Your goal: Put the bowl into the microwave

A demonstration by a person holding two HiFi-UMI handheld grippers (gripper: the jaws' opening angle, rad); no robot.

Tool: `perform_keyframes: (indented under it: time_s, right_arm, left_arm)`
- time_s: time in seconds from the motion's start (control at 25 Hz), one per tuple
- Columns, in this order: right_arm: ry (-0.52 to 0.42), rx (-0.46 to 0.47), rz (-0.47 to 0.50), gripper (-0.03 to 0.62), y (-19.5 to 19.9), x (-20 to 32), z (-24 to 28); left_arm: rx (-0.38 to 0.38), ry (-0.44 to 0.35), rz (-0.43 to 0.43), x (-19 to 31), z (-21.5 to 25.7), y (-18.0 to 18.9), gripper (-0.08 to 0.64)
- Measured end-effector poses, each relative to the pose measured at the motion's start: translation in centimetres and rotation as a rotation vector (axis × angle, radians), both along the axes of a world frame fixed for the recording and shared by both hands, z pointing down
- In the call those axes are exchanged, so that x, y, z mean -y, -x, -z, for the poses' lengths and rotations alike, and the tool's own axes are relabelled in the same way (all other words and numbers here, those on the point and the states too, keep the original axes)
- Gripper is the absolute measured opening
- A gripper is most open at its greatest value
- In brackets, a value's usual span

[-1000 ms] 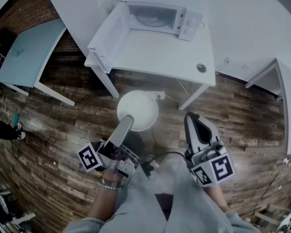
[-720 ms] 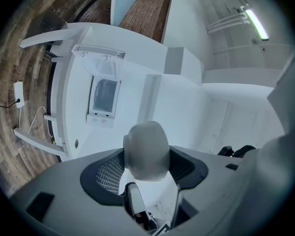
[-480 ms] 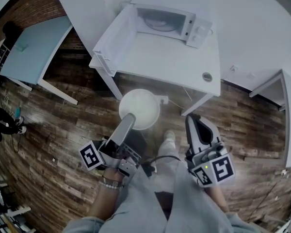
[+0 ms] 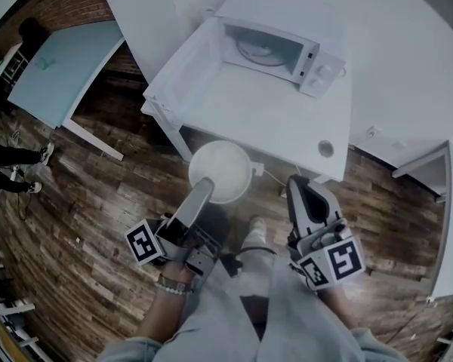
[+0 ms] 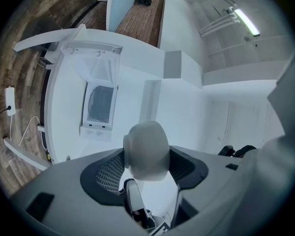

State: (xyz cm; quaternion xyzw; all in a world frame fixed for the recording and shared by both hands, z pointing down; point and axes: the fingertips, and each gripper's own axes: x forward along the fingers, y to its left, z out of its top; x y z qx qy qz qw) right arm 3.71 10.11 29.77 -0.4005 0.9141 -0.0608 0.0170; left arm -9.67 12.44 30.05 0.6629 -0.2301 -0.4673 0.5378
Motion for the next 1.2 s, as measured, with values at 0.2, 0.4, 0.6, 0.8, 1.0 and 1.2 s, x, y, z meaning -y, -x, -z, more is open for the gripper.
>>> perform_keyframes:
  time_s: [0.2, 0.4, 0.6, 0.8, 1.0, 1.2]
  right_arm:
    - [-0.008, -0.006, 0.042, 0.003, -1.3, 4.2, 0.5]
    - [-0.011, -0.007, 0.092, 0.003, -2.2, 8.0, 0.5]
    - [-0.022, -0.008, 0.133, 0.004, -3.4, 11.6, 0.5]
    - [-0.019, -0.005, 0.154, 0.004, -5.3, 15.0, 0.1]
    - [-0.002, 0.024, 0.142, 0.003, -7.0, 17.1, -0.1]
    - [0.017, 0.074, 0.142, 0.004, -7.9, 17.8, 0.4]
  left_arm:
    - [0.000, -0.009, 0.055, 3.4, 0.2, -1.0, 0.258]
    - [-0.005, -0.006, 0.104, 6.6, 0.2, -2.3, 0.258]
    - [0.002, -0.022, 0.158, 9.8, 0.2, -3.3, 0.258]
    - [0.004, -0.017, 0.201, 12.5, -0.3, -4.4, 0.258]
    - [0.022, -0.007, 0.211, 14.2, -0.2, -5.8, 0.258]
    - [0.026, -0.012, 0.188, 15.3, 0.2, -7.0, 0.258]
